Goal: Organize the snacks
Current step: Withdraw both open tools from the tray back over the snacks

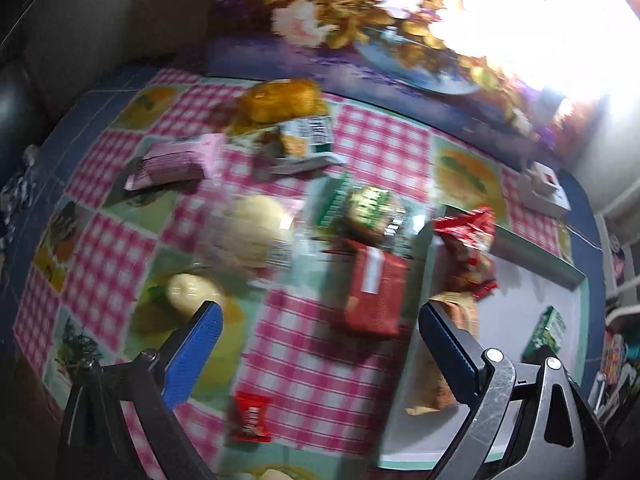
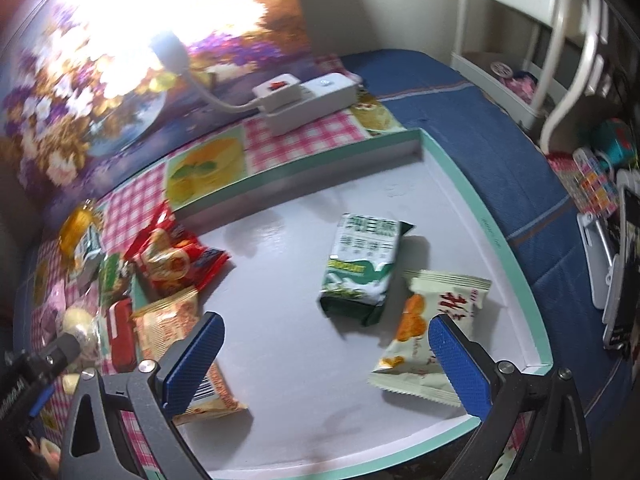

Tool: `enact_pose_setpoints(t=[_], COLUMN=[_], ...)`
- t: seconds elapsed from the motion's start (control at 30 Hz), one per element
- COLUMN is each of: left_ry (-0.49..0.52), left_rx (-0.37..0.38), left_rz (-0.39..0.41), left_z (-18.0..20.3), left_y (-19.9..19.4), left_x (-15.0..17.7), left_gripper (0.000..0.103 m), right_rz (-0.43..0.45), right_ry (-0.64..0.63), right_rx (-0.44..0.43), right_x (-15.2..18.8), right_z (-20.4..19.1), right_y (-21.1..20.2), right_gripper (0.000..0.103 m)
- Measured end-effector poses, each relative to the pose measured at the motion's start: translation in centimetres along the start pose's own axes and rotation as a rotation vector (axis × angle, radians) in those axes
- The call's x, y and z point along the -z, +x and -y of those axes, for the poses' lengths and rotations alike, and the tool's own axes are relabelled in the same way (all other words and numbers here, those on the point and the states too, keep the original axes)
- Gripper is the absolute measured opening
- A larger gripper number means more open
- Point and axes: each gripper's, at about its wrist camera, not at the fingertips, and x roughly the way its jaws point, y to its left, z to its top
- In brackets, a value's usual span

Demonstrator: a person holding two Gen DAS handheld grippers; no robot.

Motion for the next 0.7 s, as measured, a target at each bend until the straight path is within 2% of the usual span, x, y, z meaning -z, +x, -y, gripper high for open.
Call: enact_pose_setpoints(t=[0.2, 0.5, 0.7], left_ry=[-0.057, -0.046, -0.049], left_rx=[-0.051, -0.107, -0.111], left_rz=[0.003, 0.025, 0.038], left_z=[-3.3, -6.4, -8.3], left_y=[-0.1, -1.2, -1.8], left_x=[-0.6, -0.8, -0.8], left_gripper=[0.098, 0.099, 0.099], right_rz=[0.003, -0.022, -0.031], right_ry=[-0.079, -0.178, -0.208], right_rx=[-0.035, -0.110, -0.143], right_x=[0.9, 2.7, 3.8], right_z=[-3.1, -7.4, -9.3], right_y=[-0.4, -0.5, -0.8], right_gripper=[0.103, 0.103, 0.103])
